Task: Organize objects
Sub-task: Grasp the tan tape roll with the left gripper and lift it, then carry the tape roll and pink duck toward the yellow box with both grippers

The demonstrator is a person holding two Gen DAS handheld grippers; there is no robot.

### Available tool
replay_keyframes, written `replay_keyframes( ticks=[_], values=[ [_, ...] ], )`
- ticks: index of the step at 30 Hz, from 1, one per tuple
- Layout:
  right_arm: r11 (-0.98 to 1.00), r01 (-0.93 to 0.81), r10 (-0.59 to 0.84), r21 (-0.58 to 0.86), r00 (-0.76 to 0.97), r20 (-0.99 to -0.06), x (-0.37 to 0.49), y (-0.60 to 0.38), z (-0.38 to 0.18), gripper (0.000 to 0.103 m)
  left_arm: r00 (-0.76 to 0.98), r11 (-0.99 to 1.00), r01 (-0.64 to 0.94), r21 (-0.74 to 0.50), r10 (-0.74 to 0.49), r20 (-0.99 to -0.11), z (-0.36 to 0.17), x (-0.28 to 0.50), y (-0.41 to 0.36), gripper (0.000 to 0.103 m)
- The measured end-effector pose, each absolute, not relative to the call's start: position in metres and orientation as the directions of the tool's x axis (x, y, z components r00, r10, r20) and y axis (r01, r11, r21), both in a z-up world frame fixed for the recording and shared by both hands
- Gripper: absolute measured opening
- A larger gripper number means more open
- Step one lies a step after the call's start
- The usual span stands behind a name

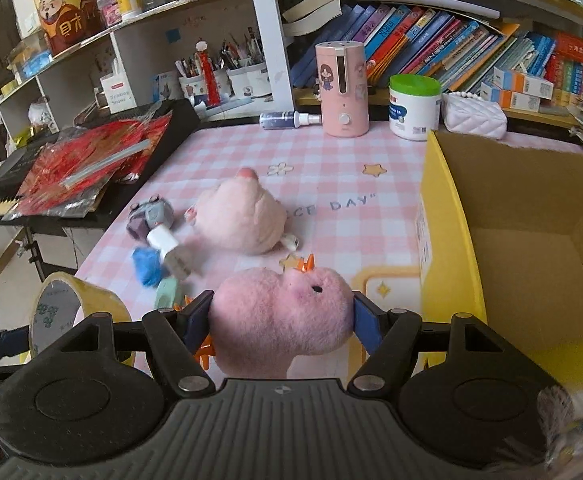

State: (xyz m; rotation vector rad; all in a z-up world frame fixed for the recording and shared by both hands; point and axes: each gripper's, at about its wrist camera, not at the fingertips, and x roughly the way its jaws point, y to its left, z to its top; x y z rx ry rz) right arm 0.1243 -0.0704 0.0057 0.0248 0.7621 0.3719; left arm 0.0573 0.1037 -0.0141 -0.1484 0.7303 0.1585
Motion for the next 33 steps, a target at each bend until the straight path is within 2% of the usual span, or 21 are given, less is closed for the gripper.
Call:
replay_keyframes(
  ticks=[5,15,33],
  values=[
    [0.941,-0.317,0.314,0.123,0.673,-0.670,0.088,-0.074,0.005,0.069,0.736,0.983,-0.161,-0.084,0.063,-0.674,-0.012,0.029,0.104,0.087],
    [0.963,-0.222,0.264,0.150,0.691,-0.672,0.036,-0.097,0.003,0.069,0.737,0.996,-0.056,-0.074,-0.009,-0.676,-0.011,-0.005,0.086,0.087],
    [0.985,0.030,0.098,0.167,0.702,-0.706,-0.038,-0.170,-0.012,0.069,0.697,0.974,0.215,-0.071,-0.204,-0.687,-0.021,-0.029,0.015,0.087]
  ],
)
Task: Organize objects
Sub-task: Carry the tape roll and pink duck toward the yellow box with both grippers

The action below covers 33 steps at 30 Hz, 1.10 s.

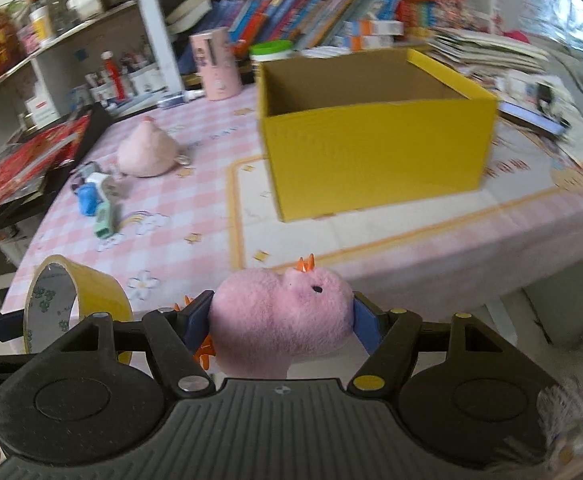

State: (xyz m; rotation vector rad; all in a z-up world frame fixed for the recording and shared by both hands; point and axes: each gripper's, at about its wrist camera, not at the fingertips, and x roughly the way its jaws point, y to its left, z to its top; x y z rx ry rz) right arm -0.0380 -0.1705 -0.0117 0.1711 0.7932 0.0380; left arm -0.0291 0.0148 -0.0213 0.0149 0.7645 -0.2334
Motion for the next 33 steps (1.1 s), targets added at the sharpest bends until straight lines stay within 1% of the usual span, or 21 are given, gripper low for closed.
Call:
replay_keyframes(
  ticks=[9,18,33],
  values=[
    [0.971,0.167,0.005,0.173,0.704,-0.710,-0.058,-0.211,-0.013,0.069,0.665,0.936,0.345,-0.066,-0.293,-0.687,-0.021,-0.027,-0.025,0.087],
    [0.956,0.241,-0.051,0.167,0.696,-0.716,-0.063,-0.238,-0.012,0.069,0.641,0.906,0.419,-0.067,-0.347,-0.684,-0.019,-0.021,-0.054,0.087],
    [0.956,0.238,-0.045,0.169,0.693,-0.720,-0.040,-0.258,-0.010,0.069,0.662,0.906,0.418,-0.071,-0.357,-0.659,-0.013,-0.002,-0.070,0.087]
  ],
)
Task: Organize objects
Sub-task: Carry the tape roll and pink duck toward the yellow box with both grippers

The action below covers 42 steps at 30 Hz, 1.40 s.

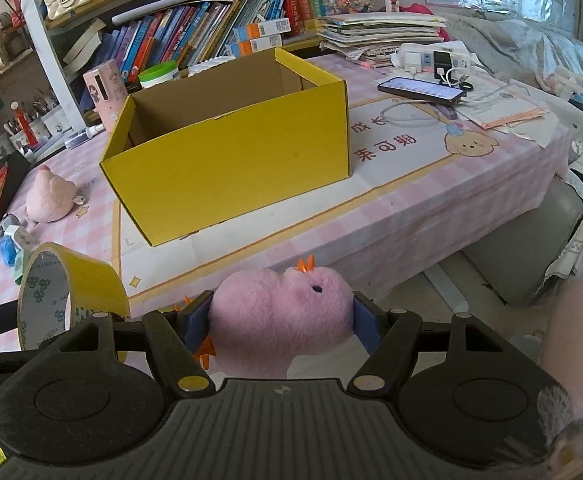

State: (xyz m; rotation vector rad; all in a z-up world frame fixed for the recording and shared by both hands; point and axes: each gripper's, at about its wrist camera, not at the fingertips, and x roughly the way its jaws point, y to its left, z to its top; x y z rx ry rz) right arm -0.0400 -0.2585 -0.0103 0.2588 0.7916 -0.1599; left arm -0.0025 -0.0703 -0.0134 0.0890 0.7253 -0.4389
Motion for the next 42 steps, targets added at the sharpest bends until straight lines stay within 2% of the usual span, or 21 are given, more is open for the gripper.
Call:
replay_keyframes(
  ticks=[21,31,37,42],
  values=[
    [0.967,0.201,-0.031,0.154,0.695,-0.718,-0.004,-0.269,-0.008,0.069,0.683,0.914,0.401,-0.066,-0.346,-0.643,-0.010,0.022,-0.081,0.087],
    [0.970,0.190,-0.032,0.148,0.709,-0.704,0.008,-0.271,-0.001,0.069,0.720,0.914,0.404,-0.040,-0.345,-0.603,0.000,0.029,-0.084,0.087],
    [0.975,0.174,-0.037,0.140,0.745,-0.666,0.024,-0.278,0.014,0.069,0.758,0.915,0.402,-0.013,-0.341,-0.556,0.013,0.039,-0.092,0.087],
    [0.982,0.147,-0.049,0.117,0.801,-0.597,0.045,-0.286,0.034,0.069,0.804,0.917,0.397,0.027,-0.334,-0.492,0.029,0.052,-0.103,0.087]
  ],
)
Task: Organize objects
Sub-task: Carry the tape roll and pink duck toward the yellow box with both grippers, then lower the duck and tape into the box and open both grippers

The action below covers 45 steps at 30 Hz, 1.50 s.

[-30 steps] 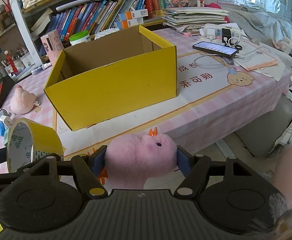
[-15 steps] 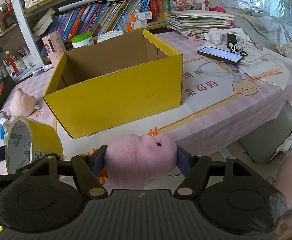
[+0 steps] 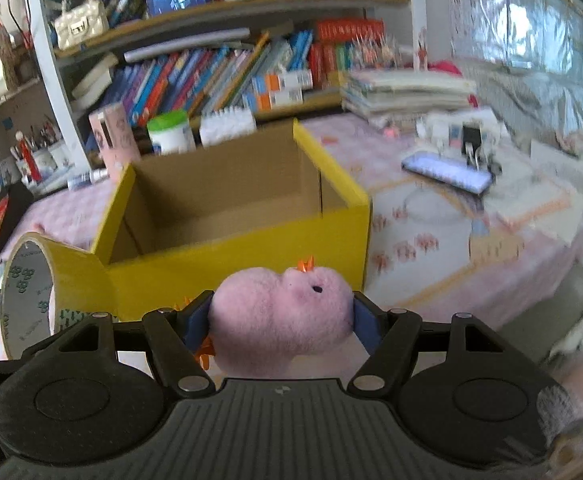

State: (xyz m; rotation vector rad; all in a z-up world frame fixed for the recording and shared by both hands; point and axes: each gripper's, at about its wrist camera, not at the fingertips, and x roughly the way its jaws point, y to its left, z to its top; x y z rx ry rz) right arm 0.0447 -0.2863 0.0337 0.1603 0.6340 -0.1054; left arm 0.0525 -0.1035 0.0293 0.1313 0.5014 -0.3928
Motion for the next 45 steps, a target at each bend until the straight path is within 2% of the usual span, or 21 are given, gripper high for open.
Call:
replay_keyframes(
  ticks=[8,18,25,28,37,45],
  values=[
    [0.996,0.066,-0.021,0.067,0.853,-0.522,0.097,-0.307,0.053,0.069,0.834,0.934,0.353,0.052,-0.288,-0.470,0.036,0.096,-0.131,0.087],
    [0.998,-0.040,0.059,0.048,0.854,-0.517,0.167,-0.334,0.057,0.069,0.802,0.945,0.322,0.063,-0.237,-0.548,0.021,0.150,-0.167,0.087],
    [0.985,-0.175,0.146,0.011,0.783,-0.604,0.221,-0.332,0.041,0.069,0.704,0.958,0.285,-0.028,-0.229,-0.672,-0.007,0.186,-0.174,0.087],
    [0.972,-0.233,0.172,-0.009,0.742,-0.648,0.237,-0.325,0.029,0.069,0.678,0.960,0.279,-0.014,-0.207,-0.705,-0.017,0.193,-0.178,0.087],
    [0.934,-0.351,0.185,-0.066,0.634,-0.750,0.270,-0.306,-0.001,0.069,0.652,0.951,0.299,0.073,-0.148,-0.743,-0.023,0.200,-0.196,0.087],
    [0.912,-0.391,0.154,-0.123,0.605,-0.781,0.280,-0.300,-0.009,0.069,0.648,0.949,0.299,0.096,-0.128,-0.751,-0.025,0.204,-0.201,0.087]
  ],
)
